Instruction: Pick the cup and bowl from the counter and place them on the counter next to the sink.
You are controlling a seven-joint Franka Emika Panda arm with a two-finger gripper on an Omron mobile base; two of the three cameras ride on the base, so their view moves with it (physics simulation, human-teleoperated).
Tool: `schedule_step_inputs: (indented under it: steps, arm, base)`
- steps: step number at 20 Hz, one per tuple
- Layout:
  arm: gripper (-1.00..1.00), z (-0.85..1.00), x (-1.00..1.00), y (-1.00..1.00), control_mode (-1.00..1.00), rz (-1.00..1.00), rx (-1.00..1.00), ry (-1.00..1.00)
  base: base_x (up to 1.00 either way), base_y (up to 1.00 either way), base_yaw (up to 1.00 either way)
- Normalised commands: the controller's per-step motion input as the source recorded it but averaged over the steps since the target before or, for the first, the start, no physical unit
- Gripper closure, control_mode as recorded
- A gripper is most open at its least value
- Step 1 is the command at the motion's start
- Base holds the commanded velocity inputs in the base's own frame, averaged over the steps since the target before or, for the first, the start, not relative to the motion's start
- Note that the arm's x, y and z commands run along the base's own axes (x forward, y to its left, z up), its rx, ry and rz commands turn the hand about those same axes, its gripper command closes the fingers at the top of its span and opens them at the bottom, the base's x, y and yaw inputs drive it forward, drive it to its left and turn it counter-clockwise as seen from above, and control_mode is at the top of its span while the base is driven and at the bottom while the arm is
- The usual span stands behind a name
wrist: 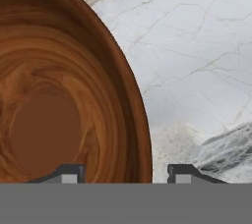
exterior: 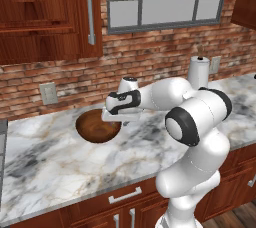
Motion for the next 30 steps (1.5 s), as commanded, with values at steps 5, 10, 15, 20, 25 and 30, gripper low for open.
schedule_step_inputs:
  steps: [5,10,15,20,25,30]
  arm:
    - [1.00,0.00,0.00,0.00,-1.00,0.00,0.00,0.00]
    - [1.00,0.00,-0.01,0.00,-1.00,0.00,0.00,0.00]
    - [1.00,0.21,-0.04,-0.19,-1.00,0.00,0.00,0.00]
    - [1.00,0.72,0.01,-0.58,-1.00,-0.01,0.10,0.08]
    - [1.00,0.72,0.10,-0.53,-1.00,-0.02,0.17,0.05]
    - [1.00,0.68,0.01,-0.58,-1.00,0.00,0.13,0.11]
  base:
    - [0.00,0.00,0.00]
    - [0.00,0.00,0.00]
    - [0.00,0.00,0.00]
    - [0.00,0.00,0.00]
    - [0.00,0.00,0.00]
    - [0.00,0.00,0.00]
